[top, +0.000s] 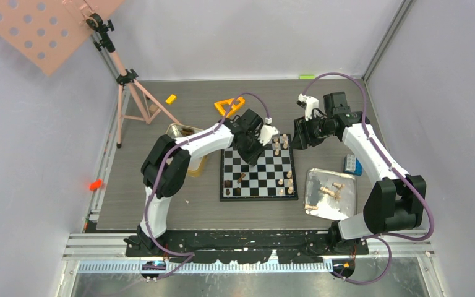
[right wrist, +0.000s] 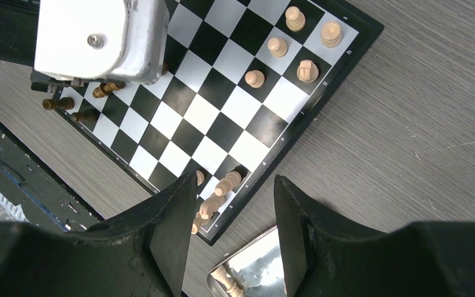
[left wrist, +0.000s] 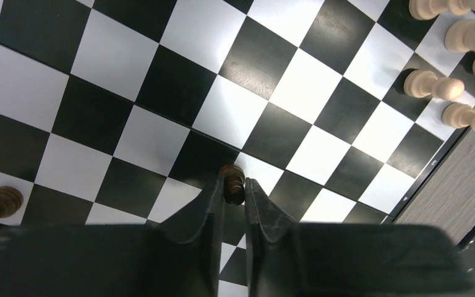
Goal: Set up the chess pieces on the board
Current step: Pick up the chess piece from the chessboard, then place the chess piece on the chessboard, then pick up the chess piece from the chessboard.
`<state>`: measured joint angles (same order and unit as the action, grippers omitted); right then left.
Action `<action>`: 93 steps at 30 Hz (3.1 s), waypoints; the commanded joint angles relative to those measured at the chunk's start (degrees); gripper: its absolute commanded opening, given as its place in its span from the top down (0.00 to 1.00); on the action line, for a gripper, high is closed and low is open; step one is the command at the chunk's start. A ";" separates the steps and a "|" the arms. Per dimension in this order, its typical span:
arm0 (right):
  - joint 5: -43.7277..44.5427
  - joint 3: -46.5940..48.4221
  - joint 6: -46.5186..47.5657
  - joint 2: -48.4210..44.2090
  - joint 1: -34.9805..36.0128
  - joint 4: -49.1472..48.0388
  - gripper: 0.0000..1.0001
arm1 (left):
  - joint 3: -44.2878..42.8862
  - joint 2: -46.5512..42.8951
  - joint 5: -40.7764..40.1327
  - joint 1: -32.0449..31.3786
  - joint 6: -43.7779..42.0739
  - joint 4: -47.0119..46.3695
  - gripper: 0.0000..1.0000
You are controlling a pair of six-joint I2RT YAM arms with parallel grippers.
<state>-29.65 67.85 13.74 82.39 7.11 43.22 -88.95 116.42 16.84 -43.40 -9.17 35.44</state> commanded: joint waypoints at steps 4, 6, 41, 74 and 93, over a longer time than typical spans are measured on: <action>0.34 0.02 1.18 -1.22 -0.17 -1.52 0.45 | -1.19 -2.07 -2.00 1.11 0.49 -1.19 0.97; 0.33 0.00 1.17 -1.22 -0.17 -1.56 0.45 | -0.29 -3.06 -3.71 2.35 1.60 -2.53 0.98; 0.29 0.39 1.38 0.36 -0.17 -1.15 0.45 | -3.44 0.14 -7.77 9.38 2.64 -0.83 1.00; 1.04 0.58 1.86 0.11 -0.18 -0.25 0.45 | -4.56 -4.23 -6.91 9.40 2.43 2.66 0.42; 5.24 4.05 6.76 3.23 10.53 2.98 0.43 | 7.84 -18.70 3.19 5.59 -6.25 8.85 0.36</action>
<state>-25.23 69.28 20.27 85.36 17.26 47.97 -83.31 97.93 15.92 -34.74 -12.53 41.34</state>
